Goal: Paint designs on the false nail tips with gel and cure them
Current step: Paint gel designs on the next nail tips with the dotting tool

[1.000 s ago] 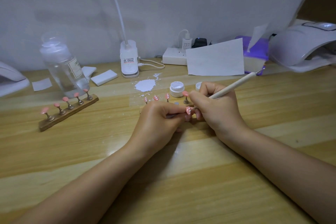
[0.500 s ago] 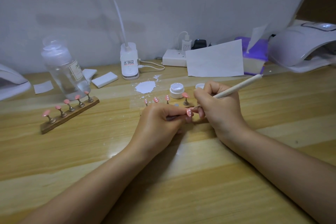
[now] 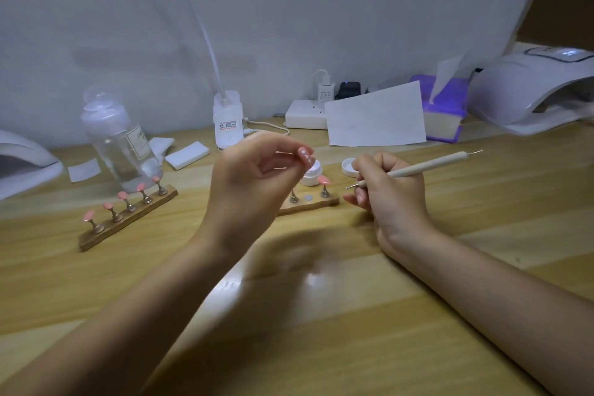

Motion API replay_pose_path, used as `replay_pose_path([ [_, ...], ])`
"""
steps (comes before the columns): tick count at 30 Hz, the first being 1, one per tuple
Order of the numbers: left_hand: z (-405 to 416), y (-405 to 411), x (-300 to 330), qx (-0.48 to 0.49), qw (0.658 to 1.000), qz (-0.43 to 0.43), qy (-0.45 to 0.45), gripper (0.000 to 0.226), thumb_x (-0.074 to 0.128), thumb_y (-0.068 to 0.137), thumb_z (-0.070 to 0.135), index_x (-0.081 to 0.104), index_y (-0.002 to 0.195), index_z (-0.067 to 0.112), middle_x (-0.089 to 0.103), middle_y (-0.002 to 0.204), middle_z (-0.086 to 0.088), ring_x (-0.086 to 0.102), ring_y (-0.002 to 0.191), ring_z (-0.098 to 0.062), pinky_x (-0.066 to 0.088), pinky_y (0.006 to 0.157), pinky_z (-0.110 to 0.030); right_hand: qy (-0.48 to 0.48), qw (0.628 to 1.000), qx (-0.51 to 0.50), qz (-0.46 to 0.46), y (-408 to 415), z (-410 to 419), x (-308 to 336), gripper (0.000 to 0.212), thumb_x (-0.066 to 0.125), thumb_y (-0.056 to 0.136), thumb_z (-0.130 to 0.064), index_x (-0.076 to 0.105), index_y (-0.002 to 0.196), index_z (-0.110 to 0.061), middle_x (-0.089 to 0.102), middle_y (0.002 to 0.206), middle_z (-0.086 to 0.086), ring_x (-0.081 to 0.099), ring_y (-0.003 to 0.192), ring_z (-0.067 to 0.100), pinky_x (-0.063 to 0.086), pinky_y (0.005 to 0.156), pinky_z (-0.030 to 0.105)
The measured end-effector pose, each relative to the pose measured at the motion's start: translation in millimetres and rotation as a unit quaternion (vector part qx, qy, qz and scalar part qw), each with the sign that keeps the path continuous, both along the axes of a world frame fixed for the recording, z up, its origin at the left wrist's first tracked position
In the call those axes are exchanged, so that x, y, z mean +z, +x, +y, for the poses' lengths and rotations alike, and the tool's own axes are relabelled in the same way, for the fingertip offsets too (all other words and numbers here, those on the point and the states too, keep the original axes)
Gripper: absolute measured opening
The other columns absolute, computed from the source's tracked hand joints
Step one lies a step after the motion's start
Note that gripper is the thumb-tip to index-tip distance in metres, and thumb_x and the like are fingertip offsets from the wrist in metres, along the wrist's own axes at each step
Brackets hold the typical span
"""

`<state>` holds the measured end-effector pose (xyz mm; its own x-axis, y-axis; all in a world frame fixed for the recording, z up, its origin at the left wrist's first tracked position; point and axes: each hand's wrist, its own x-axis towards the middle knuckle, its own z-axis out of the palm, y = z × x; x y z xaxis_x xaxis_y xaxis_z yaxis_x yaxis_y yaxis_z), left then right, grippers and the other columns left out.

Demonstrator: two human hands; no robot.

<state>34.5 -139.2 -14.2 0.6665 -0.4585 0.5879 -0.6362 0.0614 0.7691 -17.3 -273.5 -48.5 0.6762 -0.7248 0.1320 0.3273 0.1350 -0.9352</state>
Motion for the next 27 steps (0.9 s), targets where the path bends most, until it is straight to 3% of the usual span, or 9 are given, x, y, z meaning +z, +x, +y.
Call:
replay_pose_path([
  [4,-4,12,0,0.046,0.990,-0.013,0.133,0.017,0.069,0.078,0.005,0.066,0.070,0.020,0.066,0.070,0.013,0.062,0.066,0.005,0.049,0.068,-0.014,-0.004,1.000,0.007,0.003,0,-1,0,0.053,0.054,0.079,0.002,0.039,0.032,-0.019,0.031,0.033,-0.009,0.032,0.029,0.005,0.046,0.045,0.018],
  [9,-7,20,-1,0.070,0.973,-0.006,0.220,0.019,0.070,0.074,0.012,0.061,0.062,0.024,0.063,0.065,0.016,0.060,0.071,0.007,0.043,0.069,-0.015,-0.006,1.000,0.010,0.007,0,-1,0,0.053,0.055,0.079,0.002,0.041,0.033,-0.020,0.032,0.034,-0.009,0.033,0.029,0.004,0.045,0.044,0.018],
  [14,-13,23,-2,0.063,0.951,0.007,0.301,0.019,0.073,0.070,0.017,0.060,0.059,0.025,0.065,0.065,0.010,0.062,0.074,-0.007,0.046,0.071,-0.027,-0.003,1.000,0.009,0.006,-1,0,1,0.051,0.056,0.079,0.003,0.039,0.036,-0.020,0.033,0.035,-0.009,0.033,0.028,0.004,0.045,0.042,0.017],
  [16,-15,25,-4,0.063,0.944,0.004,0.325,0.018,0.074,0.070,0.017,0.061,0.060,0.025,0.068,0.070,0.002,0.063,0.076,-0.017,0.048,0.072,-0.032,-0.005,1.000,0.009,0.006,-1,0,1,0.049,0.056,0.079,0.003,0.039,0.039,-0.019,0.033,0.035,-0.009,0.033,0.028,0.004,0.045,0.042,0.017],
  [18,-16,26,-5,0.062,0.939,0.003,0.339,0.018,0.074,0.070,0.018,0.061,0.060,0.026,0.065,0.067,0.000,0.060,0.070,-0.019,0.044,0.065,-0.027,-0.009,1.000,0.012,0.010,-1,0,0,0.050,0.056,0.079,0.002,0.039,0.037,-0.020,0.033,0.034,-0.009,0.033,0.029,0.004,0.044,0.044,0.019],
  [22,-18,29,-7,0.052,0.934,0.001,0.355,0.019,0.076,0.069,0.020,0.061,0.060,0.029,0.053,0.055,0.010,0.049,0.056,-0.010,0.037,0.060,-0.025,-0.004,1.000,0.016,0.008,-1,0,0,0.052,0.056,0.079,0.002,0.039,0.035,-0.020,0.034,0.035,-0.009,0.033,0.028,0.004,0.044,0.043,0.018],
  [27,-20,33,-6,0.053,0.925,0.002,0.376,0.022,0.078,0.068,0.024,0.059,0.059,0.030,0.052,0.054,0.012,0.046,0.052,-0.003,0.036,0.058,-0.023,-0.009,1.000,0.016,0.012,-1,0,0,0.052,0.056,0.078,0.001,0.040,0.033,-0.020,0.034,0.036,-0.009,0.033,0.029,0.004,0.043,0.046,0.021],
])
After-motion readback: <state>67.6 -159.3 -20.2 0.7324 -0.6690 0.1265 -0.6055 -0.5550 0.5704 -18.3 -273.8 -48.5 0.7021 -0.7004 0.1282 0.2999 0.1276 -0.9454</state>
